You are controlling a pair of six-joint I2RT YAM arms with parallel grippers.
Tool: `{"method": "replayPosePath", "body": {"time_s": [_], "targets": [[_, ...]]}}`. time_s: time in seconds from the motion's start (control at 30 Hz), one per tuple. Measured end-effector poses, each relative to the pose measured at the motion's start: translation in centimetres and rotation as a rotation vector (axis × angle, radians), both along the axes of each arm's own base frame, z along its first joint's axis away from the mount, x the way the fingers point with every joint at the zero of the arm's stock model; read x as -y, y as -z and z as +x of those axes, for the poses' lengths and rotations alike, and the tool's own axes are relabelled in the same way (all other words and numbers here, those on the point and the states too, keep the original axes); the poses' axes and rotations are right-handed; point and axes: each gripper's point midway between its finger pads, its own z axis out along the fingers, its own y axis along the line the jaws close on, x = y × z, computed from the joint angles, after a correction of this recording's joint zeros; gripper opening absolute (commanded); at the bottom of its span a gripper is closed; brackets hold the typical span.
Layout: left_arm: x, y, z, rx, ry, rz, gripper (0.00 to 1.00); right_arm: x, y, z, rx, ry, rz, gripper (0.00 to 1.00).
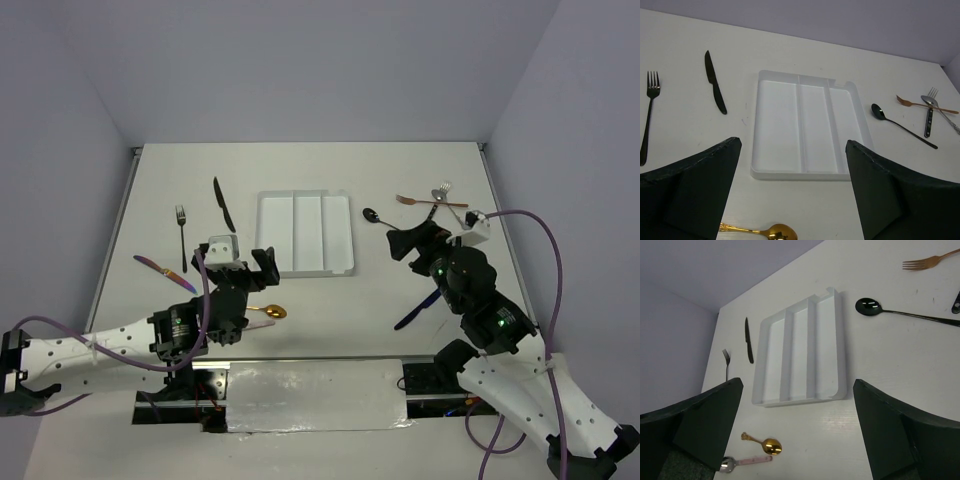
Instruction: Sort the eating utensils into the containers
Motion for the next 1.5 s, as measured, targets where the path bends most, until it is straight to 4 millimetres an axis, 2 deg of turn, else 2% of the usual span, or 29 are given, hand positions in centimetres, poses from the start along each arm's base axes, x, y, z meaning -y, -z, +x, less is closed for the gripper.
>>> {"method": "replayPosePath", "body": {"time_s": [0.13,0.23,0.33,0.43,0.53,0.67,0.7,0.8,0.93,1.13,1.23,1.33,1.5], "targets": [[0.6,-0.3,-0.1,0.009,0.043,-0.005,0.97,0.6,-0.1,0.2,0.000,0.051,0.028,1.00],[0.8,0.0,-0.1,0.018,0.062,-0.015,0.99,0.9,0.9,0.4,-0.023,0.085,0.048,1.00],[0.9,0.9,-0.2,0.016,0.073,0.004,0.99,0.9,3.6,0.5,-0.120,0.113,0.033,1.00],[1.1,1.1,-0.2,0.013,0.083,0.010,0.99,1.0,8.4,0.1,-0.307,0.148,-0.035,1.00],[1.2,1.1,-0.2,0.012,0.091,0.010,0.99,2.3,13.0,-1.5,-0.515,0.204,-0.167,1.00],[1.5,1.1,-0.3,0.010,0.102,0.009,0.99,4.4,16.0,-4.2,-0.704,0.325,-0.225,0.96],[1.5,1.1,-0.3,0.010,0.104,0.010,0.99,4.8,16.4,-4.7,-0.731,0.351,-0.226,0.95],[1.5,1.2,-0.3,0.008,0.105,0.011,0.99,5.9,17.6,-6.3,-0.798,0.420,-0.221,0.75],[1.6,1.3,-0.3,0.006,0.113,0.013,0.99,7.0,19.0,-7.4,-0.855,0.497,-0.187,0.74],[1.8,1.3,-0.4,0.005,0.122,0.012,0.98,7.9,21.2,-7.9,-0.930,0.546,-0.082,0.74],[1.9,1.3,-0.4,0.002,0.124,0.017,0.98,7.7,22.0,-7.8,-0.954,0.530,-0.050,0.72],[2.0,1.4,-0.3,0.000,0.124,0.024,0.98,7.2,22.3,-7.3,-0.955,0.500,-0.030,0.62],[2.0,1.4,-0.3,-0.001,0.122,0.025,0.98,6.7,23.2,-6.8,-0.995,0.481,-0.031,0.62]]}}
